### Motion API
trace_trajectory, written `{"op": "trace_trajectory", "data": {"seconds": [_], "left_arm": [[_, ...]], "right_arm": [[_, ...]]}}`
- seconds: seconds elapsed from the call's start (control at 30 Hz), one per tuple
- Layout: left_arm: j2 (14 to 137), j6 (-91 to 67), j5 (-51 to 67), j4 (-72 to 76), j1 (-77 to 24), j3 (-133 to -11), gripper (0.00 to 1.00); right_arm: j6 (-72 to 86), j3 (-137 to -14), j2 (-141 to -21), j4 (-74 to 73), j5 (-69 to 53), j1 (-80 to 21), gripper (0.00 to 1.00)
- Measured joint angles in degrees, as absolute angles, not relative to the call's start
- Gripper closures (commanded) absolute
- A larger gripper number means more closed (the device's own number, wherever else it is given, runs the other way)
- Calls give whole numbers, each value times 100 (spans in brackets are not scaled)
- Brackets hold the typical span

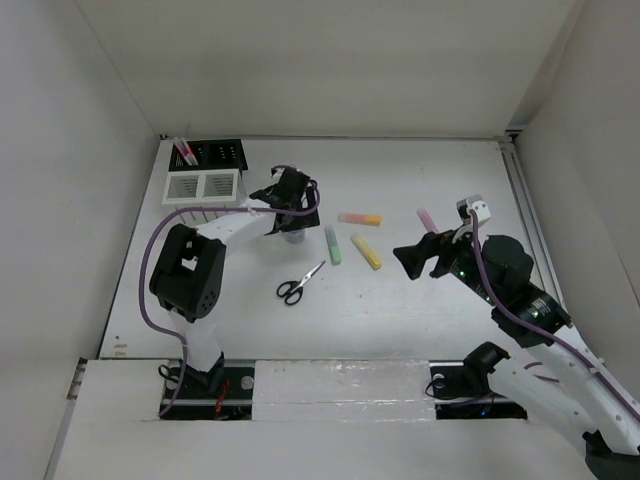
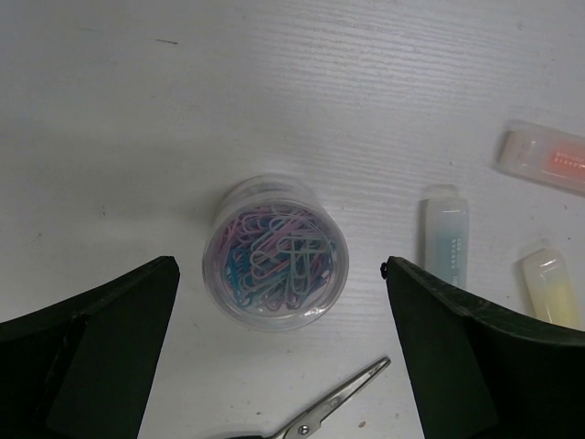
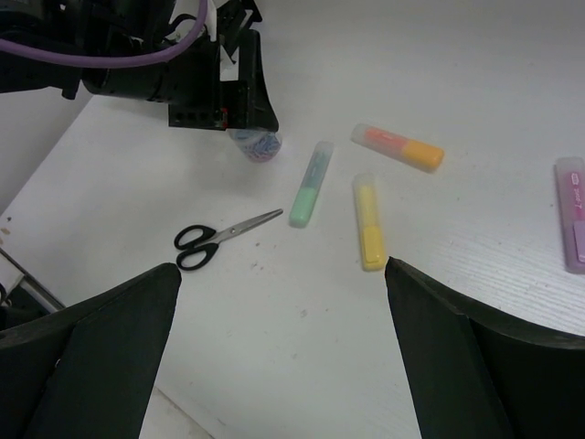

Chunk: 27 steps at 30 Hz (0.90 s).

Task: Sort the stationery into containers
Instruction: Grab a piece of stationery with the left arm

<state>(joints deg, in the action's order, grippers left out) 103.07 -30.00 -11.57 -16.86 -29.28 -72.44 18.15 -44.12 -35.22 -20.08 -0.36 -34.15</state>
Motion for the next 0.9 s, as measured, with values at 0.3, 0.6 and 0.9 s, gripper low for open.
{"op": "trace_trajectory", "data": {"seconds": [0.3, 0.6, 0.9], "left_arm": [[10538, -3079, -1227, -1699, -2928, -7244, 10], [10822, -3153, -1269, -1776, -2928, -7354, 35], [10903, -3199, -1321, -2231, -2928, -7837, 100]], "right_arm": [[1815, -4397, -3516, -2005, -47, -3415, 0], [1815, -4329, -3417, -1999, -45, -3415, 0], [1815, -4329, -3336, -2005, -43, -3415, 0]]}}
